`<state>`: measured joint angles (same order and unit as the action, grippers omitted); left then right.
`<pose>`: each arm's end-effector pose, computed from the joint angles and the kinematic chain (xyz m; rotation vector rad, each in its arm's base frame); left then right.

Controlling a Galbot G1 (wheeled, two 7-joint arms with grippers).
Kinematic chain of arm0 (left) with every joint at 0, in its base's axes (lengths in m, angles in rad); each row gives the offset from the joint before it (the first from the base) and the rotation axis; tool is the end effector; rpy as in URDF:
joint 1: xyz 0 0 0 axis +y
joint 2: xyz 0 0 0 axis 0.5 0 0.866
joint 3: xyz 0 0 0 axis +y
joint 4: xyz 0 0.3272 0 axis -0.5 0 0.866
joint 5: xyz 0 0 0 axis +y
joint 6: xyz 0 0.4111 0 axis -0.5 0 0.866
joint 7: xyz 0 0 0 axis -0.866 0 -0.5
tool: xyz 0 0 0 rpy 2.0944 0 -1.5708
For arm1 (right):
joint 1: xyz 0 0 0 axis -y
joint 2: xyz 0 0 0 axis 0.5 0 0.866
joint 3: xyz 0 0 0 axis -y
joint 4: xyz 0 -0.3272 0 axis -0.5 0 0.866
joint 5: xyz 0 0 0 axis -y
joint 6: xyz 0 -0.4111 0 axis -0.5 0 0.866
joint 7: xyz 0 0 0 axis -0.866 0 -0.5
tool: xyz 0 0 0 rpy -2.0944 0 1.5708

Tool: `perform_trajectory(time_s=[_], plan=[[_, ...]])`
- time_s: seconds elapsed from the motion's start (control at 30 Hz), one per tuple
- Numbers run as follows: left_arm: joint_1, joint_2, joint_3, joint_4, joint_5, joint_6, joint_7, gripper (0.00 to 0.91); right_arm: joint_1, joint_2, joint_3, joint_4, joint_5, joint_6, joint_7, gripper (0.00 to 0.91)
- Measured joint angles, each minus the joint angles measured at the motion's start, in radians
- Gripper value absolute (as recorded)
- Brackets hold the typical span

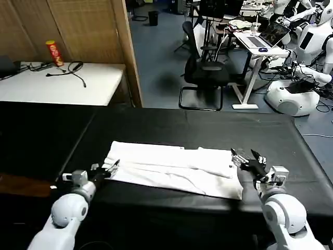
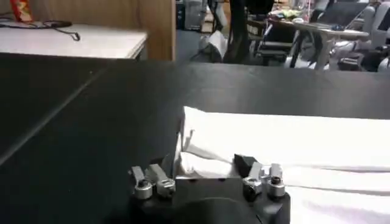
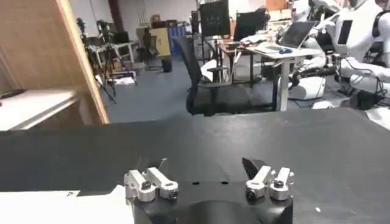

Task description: Fold and organize the clothes.

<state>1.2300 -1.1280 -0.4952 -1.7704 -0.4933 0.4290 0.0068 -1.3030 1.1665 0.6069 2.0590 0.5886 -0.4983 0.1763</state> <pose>0.3548 0.0949 -0.2963 -0.1760 -2.6901 0.0553 0.3218 -0.0806 -0.1996 0.0044 -2.8439 -0.1623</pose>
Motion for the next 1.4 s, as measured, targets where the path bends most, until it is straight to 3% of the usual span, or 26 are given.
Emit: perform_trajectory(time_s=[0.1, 0.13, 0.2, 0.5, 0.77, 1.0, 1.17, 1.4], plan=[[-0.005, -0.003, 0.001, 0.009, -0.007, 0.0, 0.003, 0.127, -0.002, 0.003, -0.003, 0.005, 0.0, -0.001, 0.0, 0.878], [-0.006, -0.003, 0.001, 0.011, -0.017, 0.002, 0.005, 0.029, -0.003, 0.004, -0.003, 0.006, 0.0, -0.001, 0.0, 0.878], [-0.009, -0.002, 0.0, 0.012, -0.04, 0.011, 0.004, 0.0, -0.004, 0.004, -0.003, 0.008, -0.001, -0.001, -0.001, 0.878], [-0.009, 0.014, 0.002, 0.006, 0.022, 0.002, 0.011, 0.0, -0.011, 0.011, 0.0, 0.021, -0.005, -0.001, -0.001, 0.878], [0.032, 0.083, -0.045, 0.015, 0.37, -0.148, 0.028, 0.0, -0.032, 0.014, 0.022, 0.033, -0.004, 0.006, -0.001, 0.878], [0.057, 0.226, -0.131, 0.061, 0.394, -0.208, 0.009, 0.0, -0.032, 0.03, 0.011, 0.039, -0.006, 0.007, 0.004, 0.878], [0.075, 0.252, -0.139, 0.047, 0.374, -0.179, -0.016, 0.0, -0.032, 0.043, 0.001, 0.043, -0.023, 0.007, 0.007, 0.878], [0.078, 0.166, -0.064, -0.057, 0.299, -0.098, -0.059, 0.0, -0.05, 0.066, 0.013, 0.05, -0.044, 0.007, 0.008, 0.878]])
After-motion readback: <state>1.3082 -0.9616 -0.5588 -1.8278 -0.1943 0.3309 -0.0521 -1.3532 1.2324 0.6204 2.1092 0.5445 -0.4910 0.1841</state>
